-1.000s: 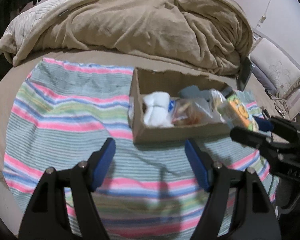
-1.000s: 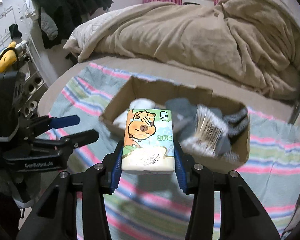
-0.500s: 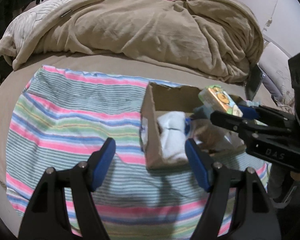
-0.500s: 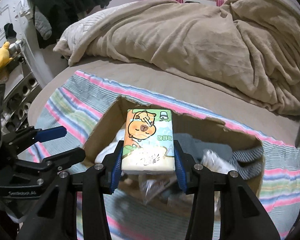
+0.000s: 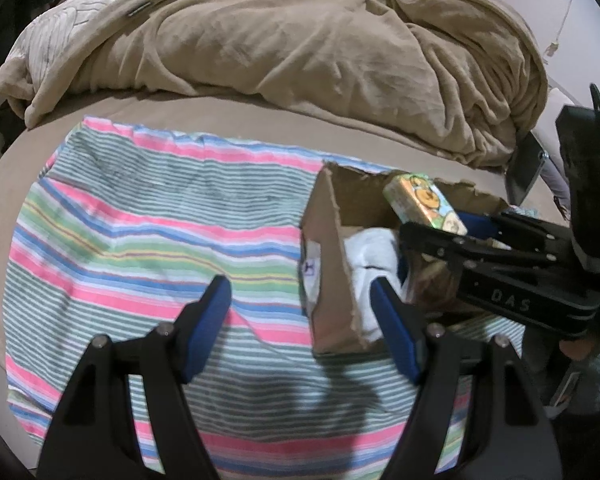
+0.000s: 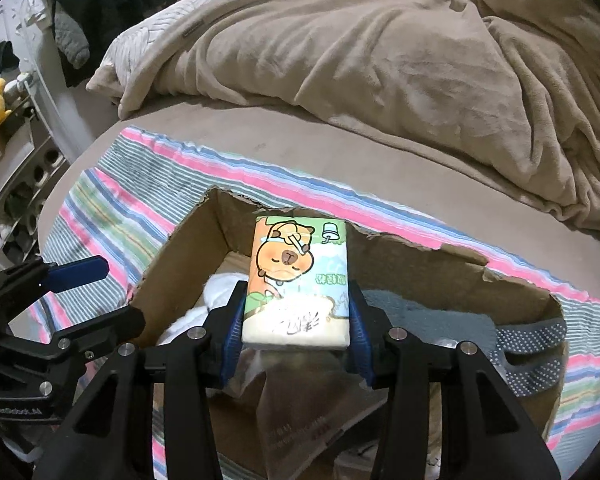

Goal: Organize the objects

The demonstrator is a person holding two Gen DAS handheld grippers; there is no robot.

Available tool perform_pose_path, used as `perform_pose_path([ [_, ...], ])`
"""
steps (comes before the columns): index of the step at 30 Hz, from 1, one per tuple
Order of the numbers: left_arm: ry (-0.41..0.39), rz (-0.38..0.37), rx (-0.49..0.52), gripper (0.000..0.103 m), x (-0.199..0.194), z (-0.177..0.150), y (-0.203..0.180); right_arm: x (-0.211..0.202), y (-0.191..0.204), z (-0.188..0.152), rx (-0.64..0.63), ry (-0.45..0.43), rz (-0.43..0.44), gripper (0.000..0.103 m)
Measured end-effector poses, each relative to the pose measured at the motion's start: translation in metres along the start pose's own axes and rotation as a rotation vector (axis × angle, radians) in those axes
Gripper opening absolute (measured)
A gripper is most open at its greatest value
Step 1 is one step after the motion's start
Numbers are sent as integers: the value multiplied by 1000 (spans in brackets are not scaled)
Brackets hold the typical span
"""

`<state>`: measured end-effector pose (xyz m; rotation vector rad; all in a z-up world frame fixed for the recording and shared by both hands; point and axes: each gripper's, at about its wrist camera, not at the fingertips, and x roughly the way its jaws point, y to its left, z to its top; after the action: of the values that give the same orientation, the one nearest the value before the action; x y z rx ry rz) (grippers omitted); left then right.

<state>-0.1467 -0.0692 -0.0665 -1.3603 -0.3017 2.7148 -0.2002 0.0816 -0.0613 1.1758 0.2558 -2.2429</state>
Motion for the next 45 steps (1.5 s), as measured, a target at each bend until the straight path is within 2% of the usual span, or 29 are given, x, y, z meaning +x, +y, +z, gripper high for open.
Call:
perform_pose_path([
  [5, 5, 9, 2, 73, -2, 0, -1, -2, 1, -1, 7, -4, -1, 50],
  [8, 2, 25, 5, 73, -6, -2, -3, -8, 3, -1, 9, -14, 1, 58],
  [14, 4, 32, 7, 73, -17, -8, -9, -30, 6, -8, 12, -43, 2, 67],
  [21, -4, 51, 16, 73, -35, -17, -21, -63, 6, -24, 36, -78, -3, 67],
  [25, -12, 86, 20, 74, -48, -23, -29, -82, 5, -36, 49, -95, -9, 68],
  [28, -19, 80, 12, 78, -57, -29, -34, -96, 6, -47, 56, -102, -14, 68],
  [42, -15, 54, 64, 79, -90, -71, -77, -148, -1, -95, 105, -125, -29, 68],
  [45, -13, 57, 73, 83, -95, -78, -83, -155, 0, -104, 114, -128, -31, 68],
])
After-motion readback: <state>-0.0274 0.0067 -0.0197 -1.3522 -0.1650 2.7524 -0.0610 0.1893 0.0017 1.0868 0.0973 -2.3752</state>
